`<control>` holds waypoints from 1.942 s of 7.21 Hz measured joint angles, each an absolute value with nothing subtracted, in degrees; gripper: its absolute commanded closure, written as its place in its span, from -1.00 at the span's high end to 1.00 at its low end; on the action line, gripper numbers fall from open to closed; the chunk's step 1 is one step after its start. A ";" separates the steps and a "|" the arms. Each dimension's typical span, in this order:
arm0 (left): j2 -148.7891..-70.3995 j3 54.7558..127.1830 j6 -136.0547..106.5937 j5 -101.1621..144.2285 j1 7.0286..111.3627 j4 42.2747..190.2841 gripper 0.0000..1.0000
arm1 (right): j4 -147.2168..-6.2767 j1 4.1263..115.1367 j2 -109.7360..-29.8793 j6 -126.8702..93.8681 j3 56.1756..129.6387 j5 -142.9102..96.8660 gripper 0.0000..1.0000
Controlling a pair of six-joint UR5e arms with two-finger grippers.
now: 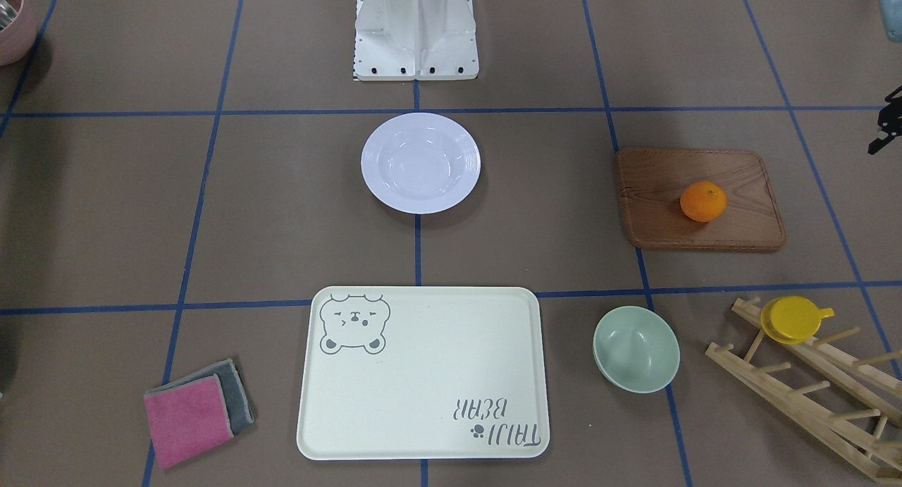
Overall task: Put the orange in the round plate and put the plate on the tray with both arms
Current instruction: 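Move the left gripper toward the orange on the wooden board, then lower the left gripper and grasp the orange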
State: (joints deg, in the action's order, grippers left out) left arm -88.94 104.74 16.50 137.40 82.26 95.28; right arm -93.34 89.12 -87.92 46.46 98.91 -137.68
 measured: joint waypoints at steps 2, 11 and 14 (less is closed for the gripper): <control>-88.83 105.04 14.53 137.32 81.02 96.58 0.98 | -93.30 89.12 -87.90 46.45 98.92 -137.72 1.00; -91.86 112.36 -16.56 121.71 50.81 98.20 0.97 | -91.40 87.53 -87.93 40.88 98.47 -137.82 1.00; -92.42 106.36 -16.73 121.66 50.03 103.02 0.98 | -91.32 86.60 -87.89 40.70 98.05 -137.81 1.00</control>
State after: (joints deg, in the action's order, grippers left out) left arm -92.42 106.36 -16.73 121.66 50.03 103.02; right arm -91.32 86.60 -87.89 40.70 98.05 -137.81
